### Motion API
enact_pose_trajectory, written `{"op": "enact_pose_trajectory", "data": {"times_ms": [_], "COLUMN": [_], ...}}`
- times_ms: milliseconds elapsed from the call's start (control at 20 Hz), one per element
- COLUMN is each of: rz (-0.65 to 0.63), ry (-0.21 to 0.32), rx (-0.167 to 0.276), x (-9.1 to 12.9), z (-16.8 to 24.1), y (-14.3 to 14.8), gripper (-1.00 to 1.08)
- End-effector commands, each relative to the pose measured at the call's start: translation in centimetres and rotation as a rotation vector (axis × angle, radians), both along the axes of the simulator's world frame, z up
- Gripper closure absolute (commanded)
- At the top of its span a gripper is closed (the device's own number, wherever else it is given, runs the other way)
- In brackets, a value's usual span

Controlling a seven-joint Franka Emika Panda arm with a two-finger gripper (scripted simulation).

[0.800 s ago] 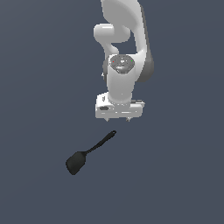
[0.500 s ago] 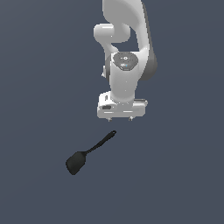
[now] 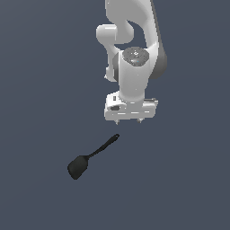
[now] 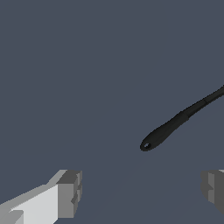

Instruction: Pick up the object and move it to a goal position.

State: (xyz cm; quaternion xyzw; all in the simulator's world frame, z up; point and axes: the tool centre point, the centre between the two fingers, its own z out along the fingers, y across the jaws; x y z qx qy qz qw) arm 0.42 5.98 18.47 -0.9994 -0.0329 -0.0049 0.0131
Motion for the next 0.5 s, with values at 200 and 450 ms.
{"op": "enact_pose_trajectory", "data": {"times_ms": [200,450], "rz": [-0.052,-0.151], "ry": [0.003,0.007], "rx": [0.003,0.006], "x": [0.6,1.7], "z": [-0.6,-1.8], "y": [-0.9,-2.5], "gripper": [-0.92,-0.92]}}
